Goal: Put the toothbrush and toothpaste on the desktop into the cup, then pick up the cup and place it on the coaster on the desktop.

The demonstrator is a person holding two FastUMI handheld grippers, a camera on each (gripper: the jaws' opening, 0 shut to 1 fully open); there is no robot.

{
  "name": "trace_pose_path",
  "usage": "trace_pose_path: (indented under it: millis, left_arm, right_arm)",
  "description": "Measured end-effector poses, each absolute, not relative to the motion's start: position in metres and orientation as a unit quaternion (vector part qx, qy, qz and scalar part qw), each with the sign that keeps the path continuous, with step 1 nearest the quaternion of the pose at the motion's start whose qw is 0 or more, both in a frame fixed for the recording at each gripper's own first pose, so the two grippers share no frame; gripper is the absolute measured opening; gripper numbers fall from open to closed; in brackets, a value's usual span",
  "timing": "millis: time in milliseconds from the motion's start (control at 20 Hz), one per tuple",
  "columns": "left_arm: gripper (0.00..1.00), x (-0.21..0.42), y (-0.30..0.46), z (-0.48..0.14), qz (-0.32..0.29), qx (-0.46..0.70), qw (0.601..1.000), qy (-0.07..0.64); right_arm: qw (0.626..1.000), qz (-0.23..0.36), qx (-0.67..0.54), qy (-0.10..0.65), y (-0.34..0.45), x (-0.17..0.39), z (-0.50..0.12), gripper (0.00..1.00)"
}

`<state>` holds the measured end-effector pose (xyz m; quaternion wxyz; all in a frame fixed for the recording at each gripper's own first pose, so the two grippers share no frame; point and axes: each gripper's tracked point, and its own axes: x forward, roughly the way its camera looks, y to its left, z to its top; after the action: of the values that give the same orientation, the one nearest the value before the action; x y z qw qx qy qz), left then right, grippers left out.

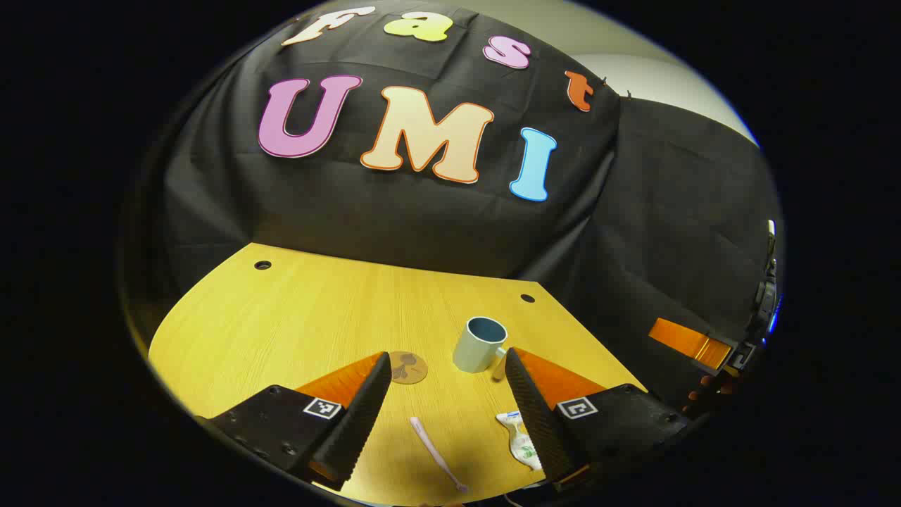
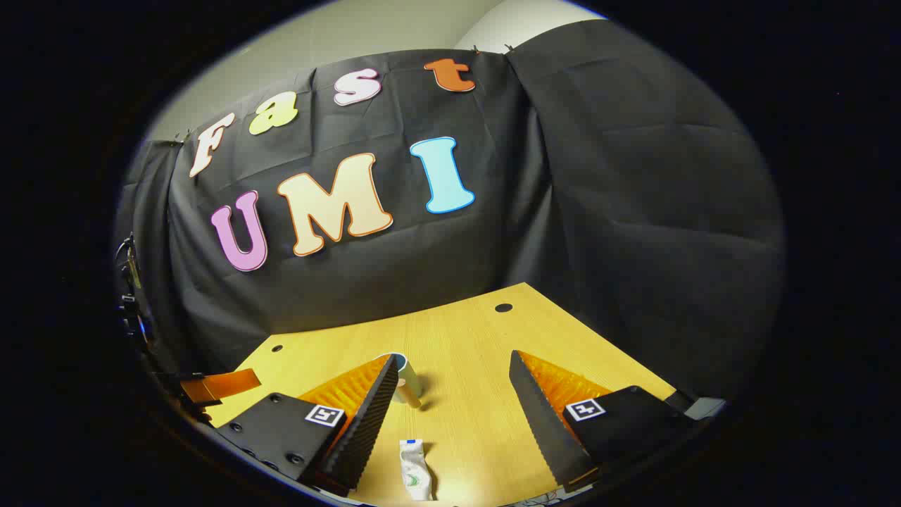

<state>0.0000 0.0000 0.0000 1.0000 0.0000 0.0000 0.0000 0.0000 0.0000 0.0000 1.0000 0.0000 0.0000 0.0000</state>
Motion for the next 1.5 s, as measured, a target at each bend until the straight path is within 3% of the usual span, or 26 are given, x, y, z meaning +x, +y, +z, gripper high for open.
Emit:
trace_pose_path:
  millis: [150, 200, 250, 500, 550, 650, 800, 950, 1450, 1500]
  left_arm:
    - [0.95, 0.003, -0.003, 0.0, 0.0, 0.004, 1.0, 0.001]
    - [0.94, 0.005, -0.003, 0.0, 0.0, 0.005, 1.0, 0.002]
    - [0.94, 0.006, -0.003, 0.0, -0.001, 0.004, 1.0, 0.003]
    - [0.95, 0.01, -0.005, -0.007, 0.002, -0.002, 1.0, 0.014]
    - [0.95, 0.012, -0.003, -0.008, 0.007, -0.003, 1.0, 0.015]
    - [0.95, 0.01, 0.003, -0.007, 0.021, -0.008, 1.0, 0.01]
    - [0.95, 0.009, 0.014, -0.011, 0.043, -0.017, 0.999, 0.015]
    - [0.95, 0.007, 0.025, -0.015, 0.063, -0.025, 0.997, 0.022]
    - [0.95, -0.009, 0.065, -0.044, 0.135, -0.047, 0.988, 0.052]
    - [0.95, -0.012, 0.07, -0.046, 0.145, -0.05, 0.987, 0.054]
  right_arm:
    - [1.0, 0.0, 0.0, 0.006, -0.002, 0.002, -0.003, 0.98]
    - [1.0, -0.001, 0.0, 0.008, -0.003, 0.002, -0.003, 0.94]
    - [1.0, -0.002, 0.001, 0.01, -0.004, 0.003, -0.004, 0.98]
    - [1.0, -0.009, 0.012, 0.026, -0.012, 0.008, -0.009, 0.98]
    - [0.999, -0.01, 0.014, 0.03, -0.013, 0.009, -0.012, 0.94]
    - [0.999, -0.011, 0.011, 0.039, -0.015, 0.012, -0.016, 0.98]
    - [0.999, -0.009, 0.006, 0.051, -0.016, 0.016, -0.022, 0.94]
    - [0.998, 0.001, 0.002, 0.065, -0.011, 0.022, -0.029, 0.98]
    - [0.981, 0.052, -0.031, 0.182, 0.023, 0.047, -0.09, 0.98]
    - [0.978, 0.059, -0.033, 0.196, 0.029, 0.048, -0.098, 0.94]
